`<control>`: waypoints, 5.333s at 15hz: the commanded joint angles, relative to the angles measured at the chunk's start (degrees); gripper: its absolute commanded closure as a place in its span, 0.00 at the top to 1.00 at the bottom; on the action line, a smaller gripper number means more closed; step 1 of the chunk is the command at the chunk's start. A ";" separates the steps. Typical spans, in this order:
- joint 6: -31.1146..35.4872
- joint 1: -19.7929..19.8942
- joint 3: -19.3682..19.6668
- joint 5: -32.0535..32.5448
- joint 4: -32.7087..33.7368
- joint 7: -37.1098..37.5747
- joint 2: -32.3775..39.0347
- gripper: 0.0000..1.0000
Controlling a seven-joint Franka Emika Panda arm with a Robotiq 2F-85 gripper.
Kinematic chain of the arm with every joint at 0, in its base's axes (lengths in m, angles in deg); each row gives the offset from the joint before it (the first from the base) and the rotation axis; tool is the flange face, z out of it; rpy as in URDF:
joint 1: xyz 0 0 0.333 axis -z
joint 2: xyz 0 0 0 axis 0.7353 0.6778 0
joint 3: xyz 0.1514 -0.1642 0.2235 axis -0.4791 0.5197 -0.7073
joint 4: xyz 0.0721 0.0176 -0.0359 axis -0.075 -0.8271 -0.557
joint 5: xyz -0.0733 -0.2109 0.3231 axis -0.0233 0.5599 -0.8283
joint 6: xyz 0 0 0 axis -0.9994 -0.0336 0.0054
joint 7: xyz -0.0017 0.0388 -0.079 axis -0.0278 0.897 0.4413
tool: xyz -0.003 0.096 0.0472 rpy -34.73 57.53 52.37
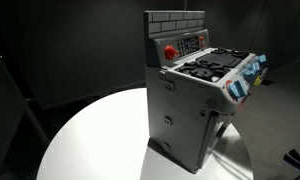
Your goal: Press the top orange button on the microwave controlling panel of the stove
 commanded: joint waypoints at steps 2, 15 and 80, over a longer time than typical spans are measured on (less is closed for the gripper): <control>-0.18 0.34 -0.28 -0.18 0.17 -0.14 0.00 1.00; 14.78 3.32 -3.17 4.77 10.55 7.50 12.60 1.00; -7.49 3.25 -4.57 4.39 23.97 16.65 25.18 1.00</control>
